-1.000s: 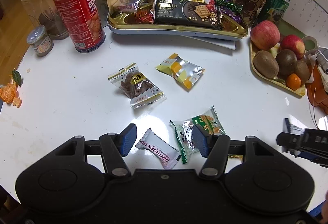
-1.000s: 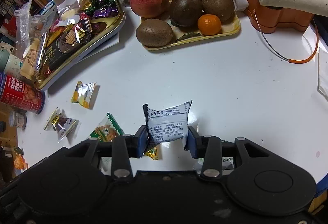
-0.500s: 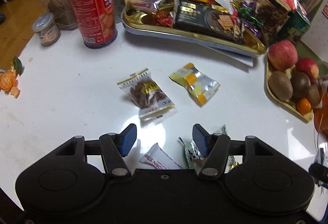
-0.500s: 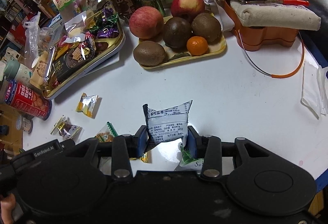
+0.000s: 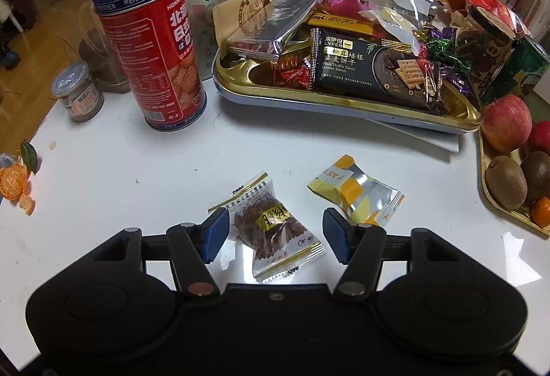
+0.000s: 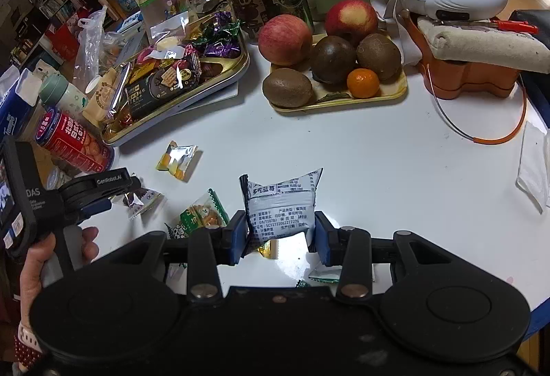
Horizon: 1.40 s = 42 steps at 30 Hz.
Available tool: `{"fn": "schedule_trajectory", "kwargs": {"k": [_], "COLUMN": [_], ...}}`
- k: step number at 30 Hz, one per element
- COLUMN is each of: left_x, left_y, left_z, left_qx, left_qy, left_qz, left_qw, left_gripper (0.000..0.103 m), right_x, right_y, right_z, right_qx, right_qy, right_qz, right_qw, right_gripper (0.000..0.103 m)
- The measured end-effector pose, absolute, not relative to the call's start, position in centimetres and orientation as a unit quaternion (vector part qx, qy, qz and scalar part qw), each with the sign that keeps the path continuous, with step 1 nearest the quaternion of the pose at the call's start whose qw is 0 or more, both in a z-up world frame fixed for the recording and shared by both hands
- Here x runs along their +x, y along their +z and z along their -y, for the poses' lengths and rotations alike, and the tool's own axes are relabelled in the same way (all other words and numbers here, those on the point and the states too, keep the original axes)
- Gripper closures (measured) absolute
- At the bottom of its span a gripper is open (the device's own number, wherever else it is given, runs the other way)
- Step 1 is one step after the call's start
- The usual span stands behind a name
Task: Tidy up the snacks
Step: 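Grasp the brown nut pack with the left gripper while the right holds the white pack, then carry the brown pack into the gold tray and open the left gripper while the right carries the white pack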
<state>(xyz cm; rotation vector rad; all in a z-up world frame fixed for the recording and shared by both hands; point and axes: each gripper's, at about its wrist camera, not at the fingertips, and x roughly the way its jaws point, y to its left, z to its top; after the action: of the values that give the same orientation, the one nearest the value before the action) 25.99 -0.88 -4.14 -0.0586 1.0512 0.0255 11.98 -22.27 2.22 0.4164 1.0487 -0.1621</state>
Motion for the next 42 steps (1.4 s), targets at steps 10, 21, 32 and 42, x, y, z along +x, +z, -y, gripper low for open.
{"fn": "schedule_trajectory", "kwargs": {"k": [10,21,32,42], "left_x": [27.9,28.6,27.7,24.9], "left_y": [-6.0,-7.0,-7.8,-3.5], "left_z": [0.6,-0.6,0.8,1.2], "left_qx": [-0.013,-0.032,-0.007,-0.015], "left_qy": [0.037,0.041,0.033,0.028], "left_qz": [-0.517,-0.529,-0.533,-0.535], "left_qw": [0.855,0.847,0.845,0.844], "left_gripper": [0.039,0.039,0.058,0.058], "right_x": [12.4,12.8,12.8,12.9], "right_y": [2.1,1.8,1.6,0.6], "right_z": [21.8,21.0,21.4,22.6], "right_qx": [0.198,0.211,0.214,0.236], "right_qy": [-0.067,-0.046,-0.048,-0.069], "right_qz": [-0.502,-0.514,-0.517,-0.53], "right_qw": [0.839,0.83,0.827,0.812], "right_gripper": [0.06,0.06,0.06,0.06]}}
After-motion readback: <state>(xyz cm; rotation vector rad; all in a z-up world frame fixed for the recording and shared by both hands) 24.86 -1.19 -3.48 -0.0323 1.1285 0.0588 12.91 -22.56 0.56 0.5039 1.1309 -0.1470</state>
